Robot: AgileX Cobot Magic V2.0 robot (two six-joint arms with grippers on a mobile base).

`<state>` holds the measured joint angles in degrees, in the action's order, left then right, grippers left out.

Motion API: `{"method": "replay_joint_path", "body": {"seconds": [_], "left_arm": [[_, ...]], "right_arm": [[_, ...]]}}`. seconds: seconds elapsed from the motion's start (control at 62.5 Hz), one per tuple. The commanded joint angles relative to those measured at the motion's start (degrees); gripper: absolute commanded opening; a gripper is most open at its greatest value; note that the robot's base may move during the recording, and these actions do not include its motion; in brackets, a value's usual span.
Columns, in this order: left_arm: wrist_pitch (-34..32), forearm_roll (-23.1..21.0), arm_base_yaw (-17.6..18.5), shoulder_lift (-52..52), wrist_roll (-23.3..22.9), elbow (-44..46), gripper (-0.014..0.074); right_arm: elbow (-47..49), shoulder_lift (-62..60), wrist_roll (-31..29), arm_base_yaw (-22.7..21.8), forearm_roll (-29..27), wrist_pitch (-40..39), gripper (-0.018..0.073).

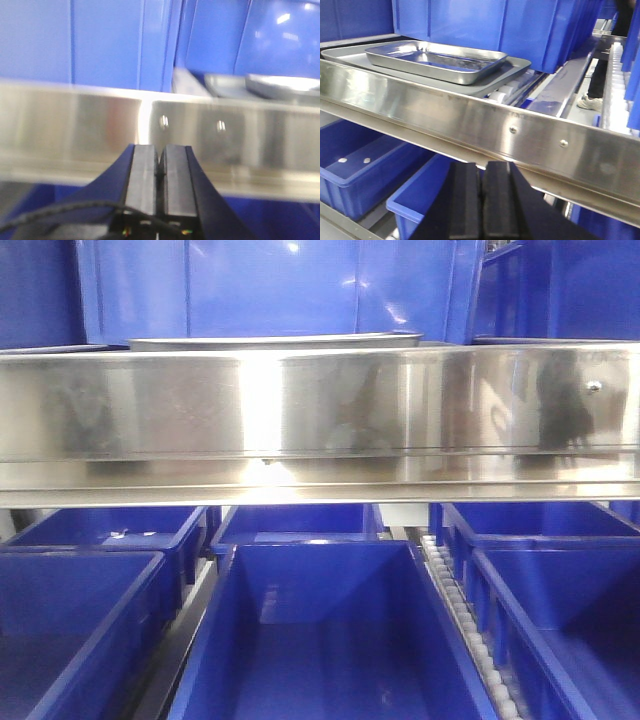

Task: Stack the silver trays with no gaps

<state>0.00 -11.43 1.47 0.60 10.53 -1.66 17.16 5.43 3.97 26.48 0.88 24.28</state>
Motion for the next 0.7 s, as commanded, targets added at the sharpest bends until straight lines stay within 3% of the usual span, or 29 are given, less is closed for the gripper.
{"method": "replay_joint_path", "body": {"seconds": [0.0,0.176,0.272,0.688], "left_arm": [[-7.43,0.57,0.26,0.93,-0.09,0.22,-0.0048],[-7.78,1.6,2.99,0.93,-5.7,0.22,-0.0048],[-7.68,3.47,3.47,0.93,-5.81,0.22,-0.0048],[-7.68,3.47,3.47,0.93,-5.81,0.22,-0.0048]], "right_arm": [[1.62,0.67,-0.55,-0.16,0.7,-5.48,0.0052],[1.62,0.67,-0.55,-0.16,0.7,-5.48,0.0052],[1.62,0.67,-0.55,-0.16,0.7,-5.48,0.0052],[1.62,0.67,-0.55,-0.16,0.7,-5.48,0.0052]]}}
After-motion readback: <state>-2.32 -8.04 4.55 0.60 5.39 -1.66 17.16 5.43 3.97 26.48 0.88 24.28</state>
